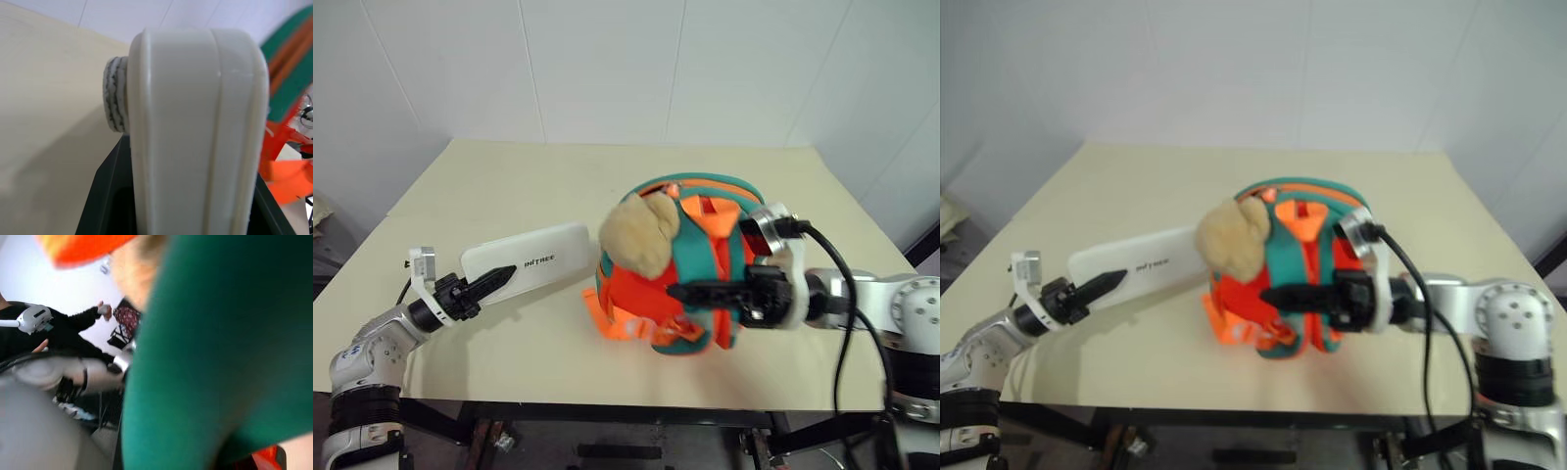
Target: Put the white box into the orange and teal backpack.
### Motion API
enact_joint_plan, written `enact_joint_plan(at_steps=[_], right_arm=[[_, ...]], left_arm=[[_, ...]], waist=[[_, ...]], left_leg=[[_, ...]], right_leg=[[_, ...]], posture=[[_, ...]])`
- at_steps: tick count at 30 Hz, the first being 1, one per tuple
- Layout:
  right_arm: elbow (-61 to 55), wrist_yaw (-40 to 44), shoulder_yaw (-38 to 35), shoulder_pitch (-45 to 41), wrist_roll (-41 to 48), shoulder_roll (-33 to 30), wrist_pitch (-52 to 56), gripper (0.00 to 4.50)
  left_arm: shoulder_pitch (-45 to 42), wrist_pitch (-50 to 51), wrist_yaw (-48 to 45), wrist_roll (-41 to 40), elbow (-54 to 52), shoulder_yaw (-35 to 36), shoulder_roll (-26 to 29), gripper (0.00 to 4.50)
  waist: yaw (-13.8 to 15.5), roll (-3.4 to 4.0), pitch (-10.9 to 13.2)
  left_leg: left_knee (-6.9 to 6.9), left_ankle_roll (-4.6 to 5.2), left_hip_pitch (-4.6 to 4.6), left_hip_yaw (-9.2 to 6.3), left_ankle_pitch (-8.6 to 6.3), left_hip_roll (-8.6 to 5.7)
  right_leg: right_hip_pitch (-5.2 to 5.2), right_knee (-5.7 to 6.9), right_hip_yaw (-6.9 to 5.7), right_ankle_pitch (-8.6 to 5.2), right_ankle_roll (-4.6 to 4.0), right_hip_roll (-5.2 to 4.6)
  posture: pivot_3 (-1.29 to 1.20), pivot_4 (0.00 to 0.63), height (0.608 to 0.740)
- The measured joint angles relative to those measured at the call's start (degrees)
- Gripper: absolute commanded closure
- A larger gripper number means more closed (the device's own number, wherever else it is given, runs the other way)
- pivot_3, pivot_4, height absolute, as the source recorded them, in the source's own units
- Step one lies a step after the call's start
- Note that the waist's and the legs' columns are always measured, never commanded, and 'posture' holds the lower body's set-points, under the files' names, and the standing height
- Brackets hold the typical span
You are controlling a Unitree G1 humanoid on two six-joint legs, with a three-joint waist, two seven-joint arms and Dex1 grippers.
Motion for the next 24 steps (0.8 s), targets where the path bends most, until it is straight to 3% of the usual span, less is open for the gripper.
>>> enact_joint_plan(at_steps=[8, 20, 24], right_arm=[[-0.53, 3.17, 3.58, 1.17, -2.64, -1.17, -1.72, 4.46], [-4.12, 0.24, 9.95, 1.93, -10.97, 11.29, -10.47, 4.46], [-5.03, 0.3, 10.62, 3.57, -12.46, 11.8, -11.28, 4.46]], left_arm=[[0.64, 1.29, 0.01, -0.48, -1.08, 0.16, 0.12, 3.23], [1.64, 7.68, 1.26, -5.16, -11.06, 2.07, 0.54, 3.23], [1.82, 10.76, 1.36, -7.79, -14.66, 3.26, 3.79, 3.23]], waist=[[-0.2, -0.02, -0.01], [-0.26, -0.06, -0.04], [-0.46, -0.07, -0.03]], left_leg=[[0.17, 0.0, -0.02, 0.08, -0.01, 0.09], [0.16, 0.0, -0.01, 0.08, -0.01, 0.12], [0.15, -0.02, 0.0, 0.09, -0.02, 0.14]], right_leg=[[0.0, -0.02, 0.01, 0.1, -0.13, 0.02], [-0.01, 0.01, 0.02, 0.11, -0.11, 0.05], [-0.01, 0.0, 0.03, 0.11, -0.11, 0.07]], posture=[[0.0, 0.15, 0.74], [0.0, 0.15, 0.74], [0.0, 0.15, 0.74]])
